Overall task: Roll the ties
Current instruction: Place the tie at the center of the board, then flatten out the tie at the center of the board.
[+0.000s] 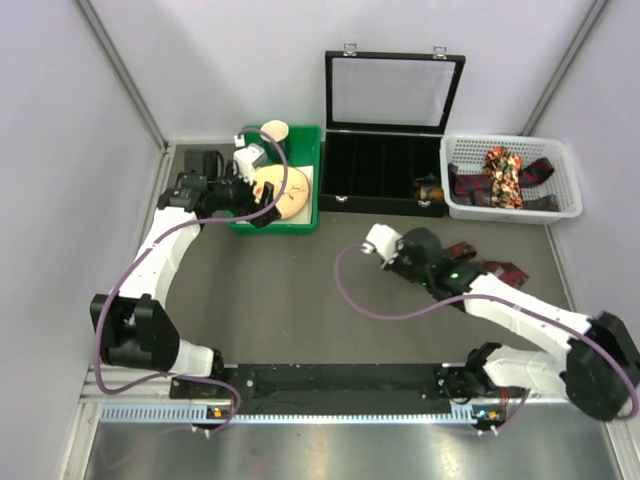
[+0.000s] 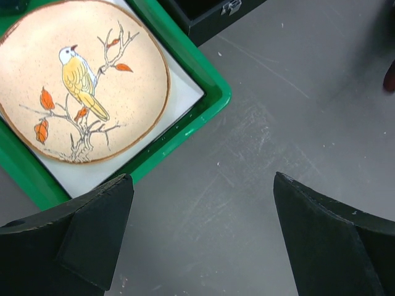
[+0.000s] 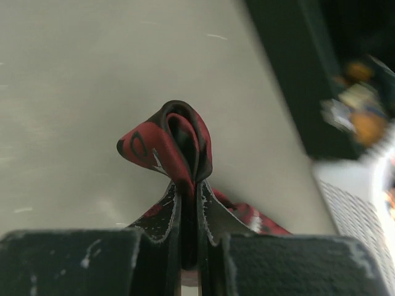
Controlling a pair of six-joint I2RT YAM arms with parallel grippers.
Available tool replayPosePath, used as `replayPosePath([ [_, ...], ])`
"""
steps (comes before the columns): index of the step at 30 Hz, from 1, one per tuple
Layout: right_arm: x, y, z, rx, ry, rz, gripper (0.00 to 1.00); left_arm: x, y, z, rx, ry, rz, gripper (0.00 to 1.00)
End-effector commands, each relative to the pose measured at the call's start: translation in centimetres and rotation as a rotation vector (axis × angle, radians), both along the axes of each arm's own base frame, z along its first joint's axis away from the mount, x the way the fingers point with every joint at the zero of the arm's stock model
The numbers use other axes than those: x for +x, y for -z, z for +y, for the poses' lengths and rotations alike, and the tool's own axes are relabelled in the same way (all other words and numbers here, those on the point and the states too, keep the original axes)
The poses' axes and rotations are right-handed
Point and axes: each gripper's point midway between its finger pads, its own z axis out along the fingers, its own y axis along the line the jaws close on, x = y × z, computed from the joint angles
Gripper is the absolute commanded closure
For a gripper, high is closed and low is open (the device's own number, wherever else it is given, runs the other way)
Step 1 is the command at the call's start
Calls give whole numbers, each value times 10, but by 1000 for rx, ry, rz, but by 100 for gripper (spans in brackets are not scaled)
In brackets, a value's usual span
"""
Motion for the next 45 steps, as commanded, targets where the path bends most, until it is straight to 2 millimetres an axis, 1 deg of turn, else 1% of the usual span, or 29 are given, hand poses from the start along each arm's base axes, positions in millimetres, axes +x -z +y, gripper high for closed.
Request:
replayPosePath([
  [1,-24,10,55,14,-116,72,100,-4,-10,7,4,-47,-49,1],
  [2,-37,15,70,4,-169,97,100,-6,-8,7,5,-45,-42,1],
  [3,-48,27,78,-14,-213,157,93,-7,-6,7,6,-42,-41,1],
  [6,-72,23,92,3,-286,283,36,-10,2,6,7,-24,-18,1],
  [7,-70,7,95,27,-296,268,17,-9,5,4,7,-13,-4,1],
  [8,-73,4,80,27,-290,332,15,-10,5,1,-5,9,2,1],
  [9,-76,-4,79,85,-317,380,15,-13,6,-4,-7,60,-6,1],
  [10,-69,-27,72,131,-311,361,15,-14,7,-9,-15,107,-1,1],
  [11,-72,-29,57,130,-300,403,15,-21,7,-18,-40,169,17,1],
  [12,-58,-36,31,183,-235,425,15,-23,8,-28,-29,218,3,2],
  [13,-52,-48,16,173,-256,377,15,-22,13,-35,-24,248,8,3],
  [14,-44,-49,-4,176,-213,360,15,-23,14,-44,-20,287,1,4],
  [15,-39,-45,-38,185,-129,379,15,-28,17,-63,3,363,-21,5],
  [17,-29,-41,-80,141,-79,336,16,-20,25,-87,26,419,-28,6],
  [18,-27,-41,-94,168,-45,340,16,-24,26,-114,28,479,-41,7],
  [19,-18,-45,-137,209,100,328,16,-13,31,-133,32,506,-39,7],
  [20,-16,-40,-150,248,144,374,17,-11,33,-150,31,528,-34,9],
  [21,-14,-41,-162,306,186,398,19,-10,12,-187,21,585,-97,9],
  [22,-13,-49,-185,350,278,409,22,-2,38,-207,47,598,-54,9],
  [23,-13,-48,-197,383,332,432,23,0,40,-228,41,608,-42,9],
  [24,-11,-40,-204,439,363,484,25,3,46,-266,35,647,-50,8],
  [25,-13,-44,-217,487,430,495,30,4,48,-284,27,655,-47,7],
  [27,-10,-34,-223,530,497,547,33,5,58,-325,-7,684,-35,7],
  [29,-7,-30,-221,583,535,568,36,8,53,-346,-99,654,-1,6],
  [32,7,-22,-204,634,552,569,33,12,45,-345,-211,611,29,2],
  [33,10,-15,-204,606,565,569,32,8,46,-329,-218,593,47,1],
  [35,16,-1,-196,609,575,591,30,1,37,-315,-225,603,14,1],
  [39,37,21,-182,571,559,612,30,-24,27,-267,-130,584,4,1],
  [45,46,60,-175,578,579,677,30,-36,20,-210,-66,489,15,1],
])
